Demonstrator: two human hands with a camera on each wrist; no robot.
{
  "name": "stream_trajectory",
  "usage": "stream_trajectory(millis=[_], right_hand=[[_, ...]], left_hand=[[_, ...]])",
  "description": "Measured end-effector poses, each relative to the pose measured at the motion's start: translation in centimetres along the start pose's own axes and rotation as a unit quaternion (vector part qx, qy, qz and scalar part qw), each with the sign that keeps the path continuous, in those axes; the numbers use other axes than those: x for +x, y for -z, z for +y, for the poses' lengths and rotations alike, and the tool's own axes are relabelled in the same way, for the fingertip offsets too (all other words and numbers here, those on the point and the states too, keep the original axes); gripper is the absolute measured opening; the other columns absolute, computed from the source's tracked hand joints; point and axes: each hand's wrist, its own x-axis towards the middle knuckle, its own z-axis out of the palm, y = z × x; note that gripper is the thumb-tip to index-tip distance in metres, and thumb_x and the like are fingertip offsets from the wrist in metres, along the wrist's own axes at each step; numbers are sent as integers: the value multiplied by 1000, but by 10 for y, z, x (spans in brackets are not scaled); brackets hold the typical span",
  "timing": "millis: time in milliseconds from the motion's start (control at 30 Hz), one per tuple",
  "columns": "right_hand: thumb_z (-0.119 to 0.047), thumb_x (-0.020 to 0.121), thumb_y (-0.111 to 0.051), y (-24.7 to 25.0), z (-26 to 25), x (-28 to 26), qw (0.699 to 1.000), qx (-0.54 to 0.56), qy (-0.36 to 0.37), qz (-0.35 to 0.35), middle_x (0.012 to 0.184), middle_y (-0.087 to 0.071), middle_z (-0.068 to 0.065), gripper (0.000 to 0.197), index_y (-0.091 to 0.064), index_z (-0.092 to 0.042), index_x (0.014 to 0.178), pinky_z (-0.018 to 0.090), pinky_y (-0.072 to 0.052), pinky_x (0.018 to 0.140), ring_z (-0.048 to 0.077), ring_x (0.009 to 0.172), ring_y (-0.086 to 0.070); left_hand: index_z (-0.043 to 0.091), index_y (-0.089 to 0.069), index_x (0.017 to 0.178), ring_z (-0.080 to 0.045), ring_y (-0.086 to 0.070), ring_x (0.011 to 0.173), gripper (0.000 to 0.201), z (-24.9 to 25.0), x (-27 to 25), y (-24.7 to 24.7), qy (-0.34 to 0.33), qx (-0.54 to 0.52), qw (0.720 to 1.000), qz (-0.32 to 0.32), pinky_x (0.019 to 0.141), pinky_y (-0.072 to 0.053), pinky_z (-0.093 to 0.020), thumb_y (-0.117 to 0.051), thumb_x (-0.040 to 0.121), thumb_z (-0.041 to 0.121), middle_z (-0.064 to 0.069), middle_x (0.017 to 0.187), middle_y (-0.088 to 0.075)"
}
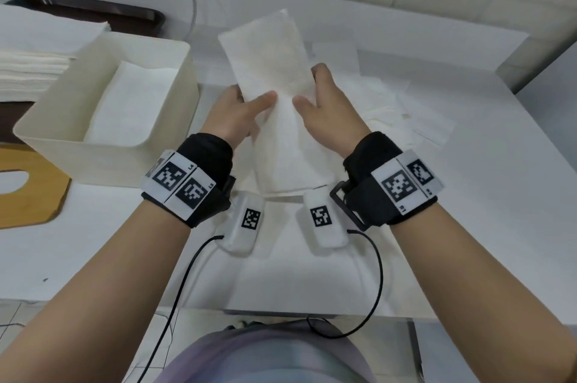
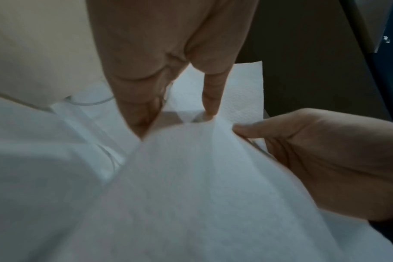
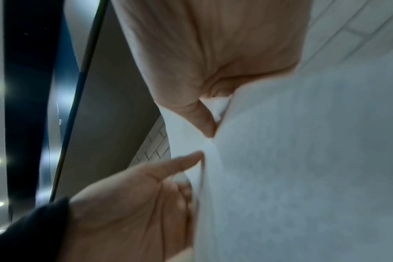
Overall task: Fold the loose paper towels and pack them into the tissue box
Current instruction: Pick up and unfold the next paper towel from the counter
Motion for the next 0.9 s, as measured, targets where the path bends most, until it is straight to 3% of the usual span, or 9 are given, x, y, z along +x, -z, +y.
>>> stream_trajectory(millis=[133, 200, 400, 500, 567, 633, 667, 767, 900], right_hand=[[-5, 97, -33, -17, 1, 3, 991, 108, 16, 71, 84, -42, -9, 14, -25, -10, 109, 10, -39, 59, 8, 74, -48], [1, 95, -31, -25, 0, 3, 983, 149, 39, 101, 85, -37, -12, 18, -21, -13, 103, 7, -39, 61, 2, 73, -45], [6, 93, -32, -44, 11, 2, 970, 222, 30, 91, 115, -32, -6, 46, -11, -8, 131, 16, -38, 86, 9, 108, -40], [10, 91, -33, -44, 13, 3, 960, 213, 62, 169, 132, -28, 5, 59, -6, -7, 140, 15, -33, 100, 13, 123, -37], [16, 87, -34, -40, 9, 5, 949, 152, 128, 245, 139, -23, 13, 62, -10, 0, 142, 3, -23, 104, 1, 130, -26], [21, 82, -35, -34, 4, 7, 935, 76, 197, 285, 132, -25, 13, 64, -18, 3, 141, -10, -19, 90, -27, 111, -22], [21, 82, -35, -31, 2, 8, 934, 53, 210, 284, 130, -27, 13, 65, -22, 0, 141, -12, -21, 84, -29, 102, -24], [13, 87, -33, -24, -5, 8, 953, 22, 181, 244, 126, -31, 14, 60, -32, -13, 141, -11, -25, 78, -4, 91, -35], [11, 87, -38, -24, -6, 6, 941, 29, 204, 270, 122, -35, 11, 52, -36, -6, 136, -10, -26, 81, -10, 95, -38]], left_hand=[[7, -38, 118, -10, -54, 94, 32, 15, -7, -7, -145, 65, 985, 71, 74, -46, -7, -52, 89, 5, 4, 106, -52], [9, -27, 116, -5, -47, 94, 35, 18, -13, -11, -211, 71, 972, 76, 74, -41, 0, -42, 88, -6, 3, 108, -42], [-1, -16, 130, -11, -36, 115, 56, 0, -13, -18, -195, 56, 978, 55, 89, -37, -7, -33, 80, -18, -3, 121, -30], [2, -23, 127, -14, -42, 113, 49, -5, -11, -15, -163, 62, 983, 55, 83, -39, -9, -34, 83, -16, -5, 119, -39], [3, -27, 124, -15, -44, 110, 44, -5, -10, -15, -157, 69, 983, 57, 85, -38, -16, -33, 84, -15, -6, 118, -42], [5, -30, 119, -15, -45, 107, 41, -5, -8, -16, -159, 78, 982, 60, 82, -38, -14, -33, 84, -15, -6, 116, -44], [8, -30, 114, -15, -45, 106, 39, -5, -8, -16, -161, 84, 982, 60, 79, -37, -11, -32, 84, -15, -5, 114, -44], [12, -27, 105, -17, -45, 102, 35, -6, -7, -17, -164, 89, 981, 59, 75, -37, -13, -31, 83, -15, -5, 109, -44], [9, -29, 112, -13, -46, 93, 38, -3, -9, -17, -155, 70, 984, 59, 67, -39, -6, -32, 83, -16, 3, 97, -45]])
